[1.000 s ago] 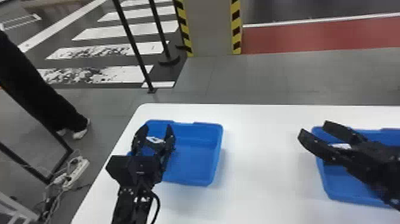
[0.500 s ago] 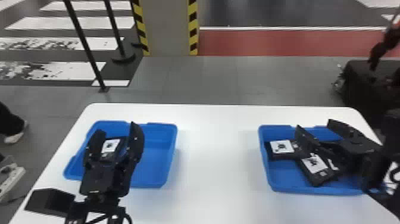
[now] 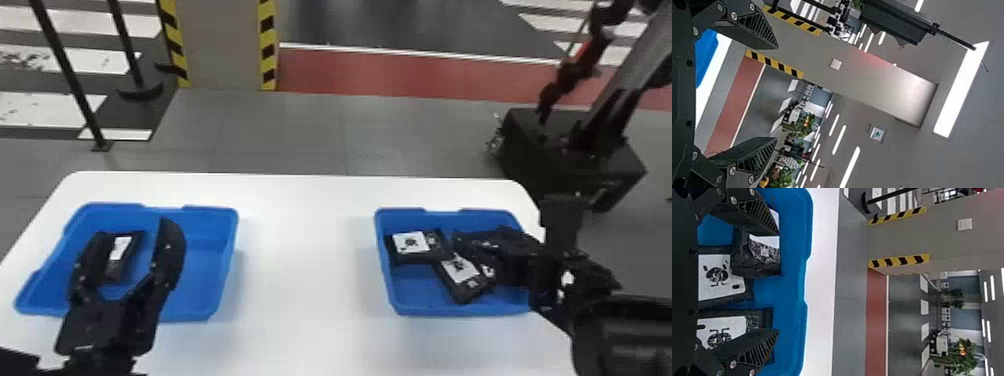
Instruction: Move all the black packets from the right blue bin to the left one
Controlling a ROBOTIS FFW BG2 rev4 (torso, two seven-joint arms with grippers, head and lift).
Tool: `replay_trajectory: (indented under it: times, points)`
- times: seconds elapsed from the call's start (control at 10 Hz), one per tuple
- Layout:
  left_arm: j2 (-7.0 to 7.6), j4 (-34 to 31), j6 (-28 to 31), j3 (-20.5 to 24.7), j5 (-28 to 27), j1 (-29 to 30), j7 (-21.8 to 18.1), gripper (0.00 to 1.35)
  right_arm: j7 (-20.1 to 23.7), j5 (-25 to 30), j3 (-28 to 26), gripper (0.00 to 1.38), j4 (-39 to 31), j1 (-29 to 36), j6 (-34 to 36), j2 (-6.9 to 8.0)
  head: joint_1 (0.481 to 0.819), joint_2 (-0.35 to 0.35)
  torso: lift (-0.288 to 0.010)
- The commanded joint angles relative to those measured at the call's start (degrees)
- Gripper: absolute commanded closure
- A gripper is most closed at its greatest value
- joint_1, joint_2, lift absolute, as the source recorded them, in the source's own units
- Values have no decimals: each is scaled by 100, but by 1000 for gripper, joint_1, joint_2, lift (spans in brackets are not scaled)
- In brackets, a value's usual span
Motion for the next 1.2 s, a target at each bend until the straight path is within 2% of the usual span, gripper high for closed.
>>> replay_trajectory:
  times: [0.0, 0.1, 0.4, 0.6, 0.8, 1.0, 1.1]
  points:
    - [-15, -1, 54, -9, -2, -21, 0, 213, 50, 30, 242, 159, 405, -303, -66, -69, 695, -112, -110]
    - [-15, -1, 124, 0, 7, -7, 0, 213, 50, 65, 365, 157, 602, -401, -122, -34, 695, -107, -110]
    - [-15, -1, 208, 9, 86, 77, -17, 213, 209, 206, 708, 156, 1966, -1189, -502, -7, 695, -74, -110]
    - [-15, -1, 293, 0, 113, 77, -44, 213, 341, 443, 708, 156, 2641, -1639, -671, 72, 695, -62, -110]
    - [-15, -1, 307, -18, 139, 63, -52, 213, 481, 408, 708, 156, 2669, -1568, -629, 151, 695, -60, -110]
    - [-15, -1, 307, -18, 148, 63, -52, 213, 464, 417, 708, 156, 1938, -1147, -249, 300, 695, -47, -110]
    - [-15, -1, 349, -18, 148, 63, -52, 213, 446, 487, 708, 156, 1882, -1118, -179, 327, 695, -36, -110]
